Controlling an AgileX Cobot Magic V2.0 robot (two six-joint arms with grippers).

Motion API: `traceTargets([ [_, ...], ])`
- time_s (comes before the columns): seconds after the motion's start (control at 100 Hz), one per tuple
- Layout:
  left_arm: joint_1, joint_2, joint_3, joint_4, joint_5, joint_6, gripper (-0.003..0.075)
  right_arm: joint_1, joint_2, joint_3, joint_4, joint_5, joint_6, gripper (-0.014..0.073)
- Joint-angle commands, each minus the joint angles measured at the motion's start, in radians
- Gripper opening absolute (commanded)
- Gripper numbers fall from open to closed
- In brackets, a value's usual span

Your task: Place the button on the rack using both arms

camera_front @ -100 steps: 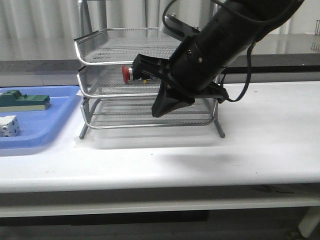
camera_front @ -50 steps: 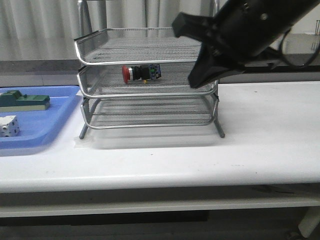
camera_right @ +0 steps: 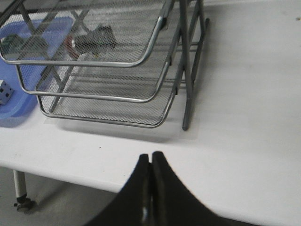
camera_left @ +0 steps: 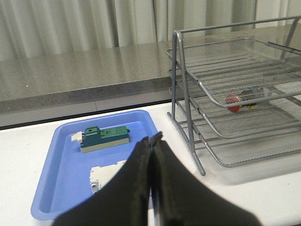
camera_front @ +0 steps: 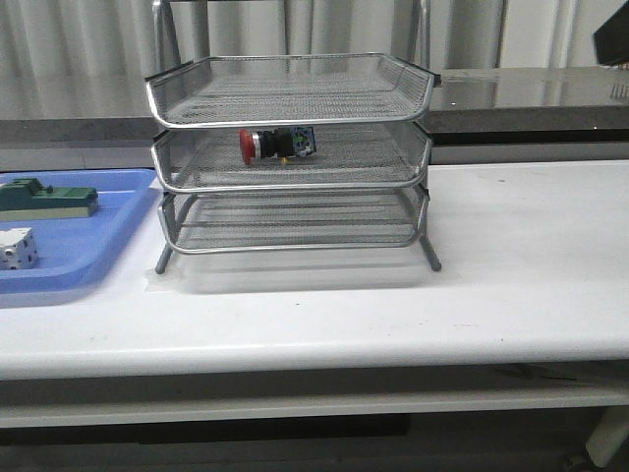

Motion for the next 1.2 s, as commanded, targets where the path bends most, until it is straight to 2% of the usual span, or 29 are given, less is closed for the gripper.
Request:
traceTargets([
  [0.0, 0.003, 0.010, -0.031, -0.009, -0.086, -0.010, -0.0021, -0.031, -0.112, 0.018, -0.004, -0.056, -0.013, -0.0060],
  [0.3, 0.003, 0.010, -0.031, -0.009, -0.086, -0.010, -0.0021, -0.100, -0.397, 0.106, -0.021, 0.019, -0.013, -0.0060],
  [0.48, 0.003, 0.010, -0.031, -0.009, -0.086, -0.010, -0.0021, -0.109, -0.490, 0.106, -0.094, 0.072, -0.013, -0.0060],
  [0.73, 0.003, 0.010, -0.031, -0.009, -0.086, -0.010, -0.0021, -0.109, -0.514, 0.106, -0.096, 0.121, -0.013, -0.0060],
  [1.19, 0.003, 0.010, -0.031, -0.009, -0.086, -0.010, -0.0021, -0.109, -0.514, 0.108, -0.096, 0.111, -0.013, -0.0060],
])
